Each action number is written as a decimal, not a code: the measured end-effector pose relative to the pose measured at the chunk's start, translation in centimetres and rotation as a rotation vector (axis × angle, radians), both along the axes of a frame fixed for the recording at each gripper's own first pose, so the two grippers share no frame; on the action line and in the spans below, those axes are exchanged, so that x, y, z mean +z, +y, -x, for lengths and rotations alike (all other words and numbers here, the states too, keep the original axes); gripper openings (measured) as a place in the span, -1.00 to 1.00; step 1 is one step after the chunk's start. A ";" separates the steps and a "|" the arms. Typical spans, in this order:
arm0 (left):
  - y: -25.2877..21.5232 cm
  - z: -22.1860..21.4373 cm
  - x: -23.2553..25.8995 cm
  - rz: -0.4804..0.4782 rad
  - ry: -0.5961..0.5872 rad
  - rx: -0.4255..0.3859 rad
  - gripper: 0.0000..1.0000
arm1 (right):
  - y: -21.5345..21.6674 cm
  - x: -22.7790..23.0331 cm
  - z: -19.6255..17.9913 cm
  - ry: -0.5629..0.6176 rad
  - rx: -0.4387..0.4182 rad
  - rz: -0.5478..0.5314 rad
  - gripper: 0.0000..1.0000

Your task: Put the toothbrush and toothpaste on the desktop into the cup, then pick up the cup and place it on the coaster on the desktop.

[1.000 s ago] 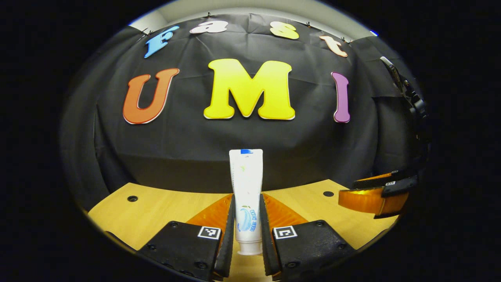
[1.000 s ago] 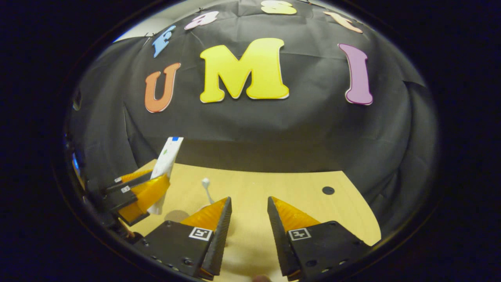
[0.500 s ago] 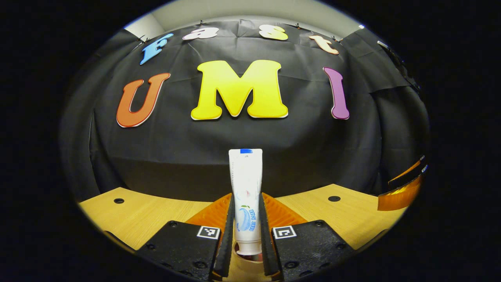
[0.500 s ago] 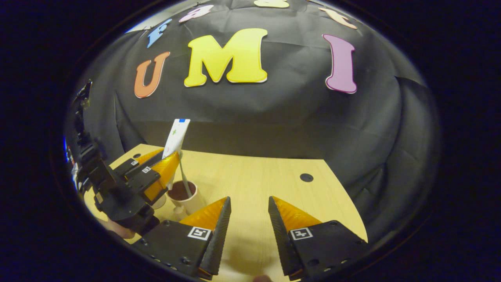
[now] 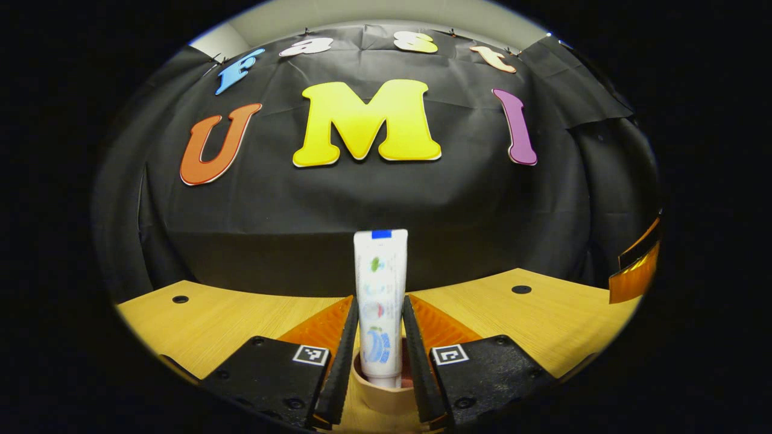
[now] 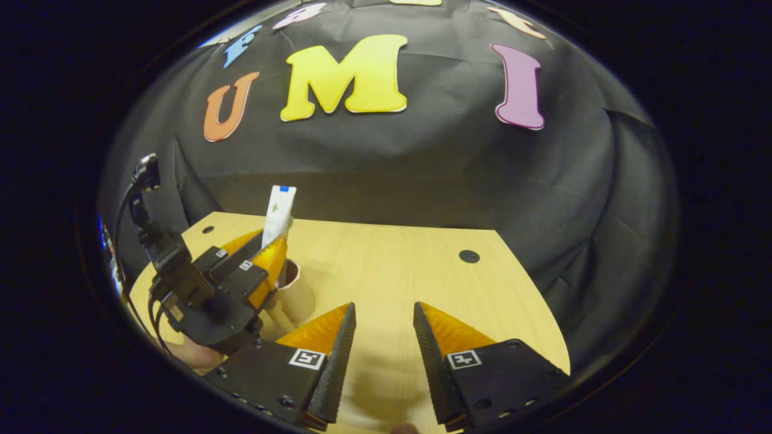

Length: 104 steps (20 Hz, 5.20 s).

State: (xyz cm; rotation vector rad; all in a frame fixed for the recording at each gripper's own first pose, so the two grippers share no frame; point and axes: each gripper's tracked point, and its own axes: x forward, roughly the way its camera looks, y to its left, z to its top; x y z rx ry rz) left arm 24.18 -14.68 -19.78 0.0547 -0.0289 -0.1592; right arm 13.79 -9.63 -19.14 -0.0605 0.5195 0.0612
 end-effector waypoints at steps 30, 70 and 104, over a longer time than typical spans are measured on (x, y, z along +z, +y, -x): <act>24.3 16.1 5.8 0.094 0.239 0.377 0.92 | 14.3 -8.0 -2.0 0.639 0.168 0.076 0.47; 32.0 23.2 3.4 0.116 0.374 0.525 0.92 | 27.7 -9.5 -3.0 0.726 0.398 0.224 -0.91; 14.4 15.9 19.1 0.087 0.151 0.115 0.91 | 11.2 14.2 4.1 0.027 0.002 -0.096 0.93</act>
